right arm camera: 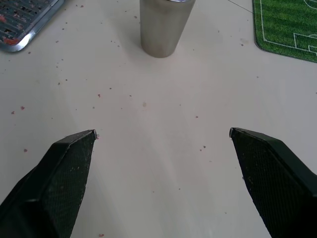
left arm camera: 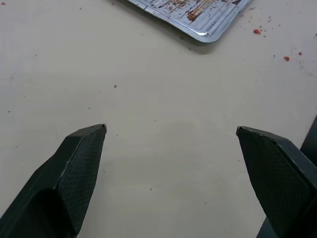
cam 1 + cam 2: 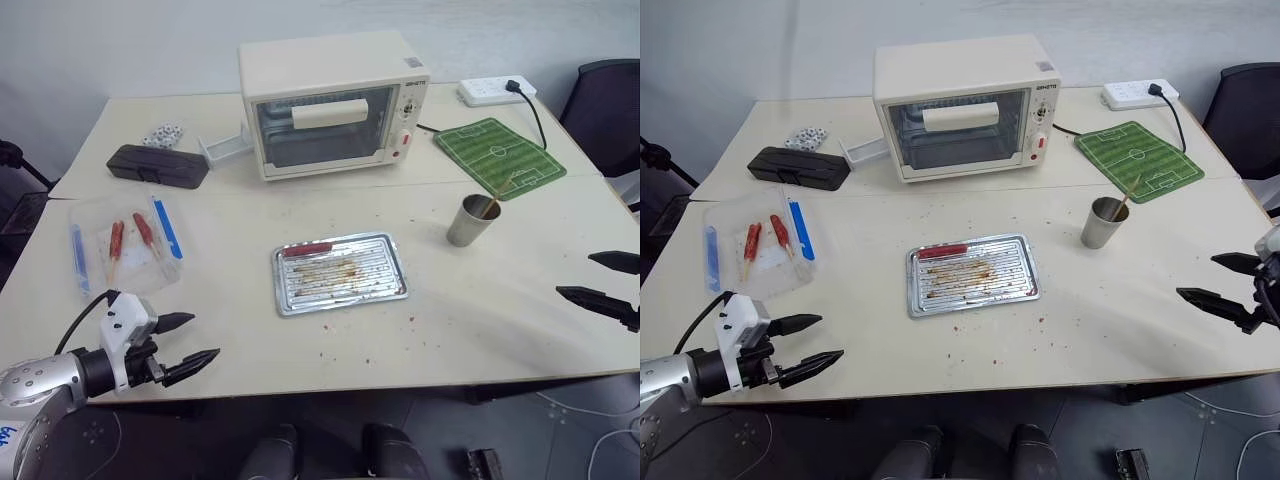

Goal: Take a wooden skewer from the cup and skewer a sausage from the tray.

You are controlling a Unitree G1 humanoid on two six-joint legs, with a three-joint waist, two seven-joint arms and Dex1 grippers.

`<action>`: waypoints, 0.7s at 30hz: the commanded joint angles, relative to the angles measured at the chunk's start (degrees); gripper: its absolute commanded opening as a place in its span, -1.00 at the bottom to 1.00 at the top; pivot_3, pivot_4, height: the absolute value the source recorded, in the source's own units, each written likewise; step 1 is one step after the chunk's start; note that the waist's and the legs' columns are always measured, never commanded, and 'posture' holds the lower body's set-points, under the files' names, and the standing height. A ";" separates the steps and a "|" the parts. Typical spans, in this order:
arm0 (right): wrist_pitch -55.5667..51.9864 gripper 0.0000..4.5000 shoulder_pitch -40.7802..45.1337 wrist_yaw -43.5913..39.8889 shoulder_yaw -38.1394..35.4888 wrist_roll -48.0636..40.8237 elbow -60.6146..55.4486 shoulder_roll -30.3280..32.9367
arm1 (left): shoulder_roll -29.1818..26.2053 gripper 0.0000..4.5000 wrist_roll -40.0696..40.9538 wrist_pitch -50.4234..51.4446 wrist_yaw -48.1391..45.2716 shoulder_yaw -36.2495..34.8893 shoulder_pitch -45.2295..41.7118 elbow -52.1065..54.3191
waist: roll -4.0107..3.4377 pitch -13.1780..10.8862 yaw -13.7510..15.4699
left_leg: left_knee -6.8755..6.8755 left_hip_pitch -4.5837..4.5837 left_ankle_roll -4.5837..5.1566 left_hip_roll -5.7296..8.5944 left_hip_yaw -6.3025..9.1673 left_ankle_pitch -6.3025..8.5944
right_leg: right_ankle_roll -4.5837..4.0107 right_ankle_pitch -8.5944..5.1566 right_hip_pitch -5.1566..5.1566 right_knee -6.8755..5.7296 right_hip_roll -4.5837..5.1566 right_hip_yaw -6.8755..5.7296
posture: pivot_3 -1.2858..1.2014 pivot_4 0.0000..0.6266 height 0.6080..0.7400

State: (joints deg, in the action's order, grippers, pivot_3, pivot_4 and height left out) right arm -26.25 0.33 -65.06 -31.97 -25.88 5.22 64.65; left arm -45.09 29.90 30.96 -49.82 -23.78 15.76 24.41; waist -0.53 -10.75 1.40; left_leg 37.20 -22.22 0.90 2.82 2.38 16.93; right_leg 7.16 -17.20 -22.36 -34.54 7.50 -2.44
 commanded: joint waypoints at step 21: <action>-1.06 1.00 -1.23 1.89 -3.38 -0.46 -2.19 -0.66 | 1.83 0.99 1.86 0.13 1.43 0.30 -1.55 -0.31 | 0.00 0.00 -0.01 | 0.01 0.01 0.00 -0.04 -0.04 0.01 | 0.00 0.00 -0.05 -0.10 -0.05 0.31 | 0.03 -0.52 1.00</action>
State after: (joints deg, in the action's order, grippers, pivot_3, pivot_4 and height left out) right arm -27.92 -0.94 -63.55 -32.33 -25.99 4.52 64.19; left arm -43.56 31.96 31.91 -48.71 -23.57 14.27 23.92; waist -0.53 -10.75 1.38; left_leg 37.21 -22.20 0.89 2.78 2.33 16.94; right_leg 7.16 -17.20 -22.41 -34.64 7.45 -2.11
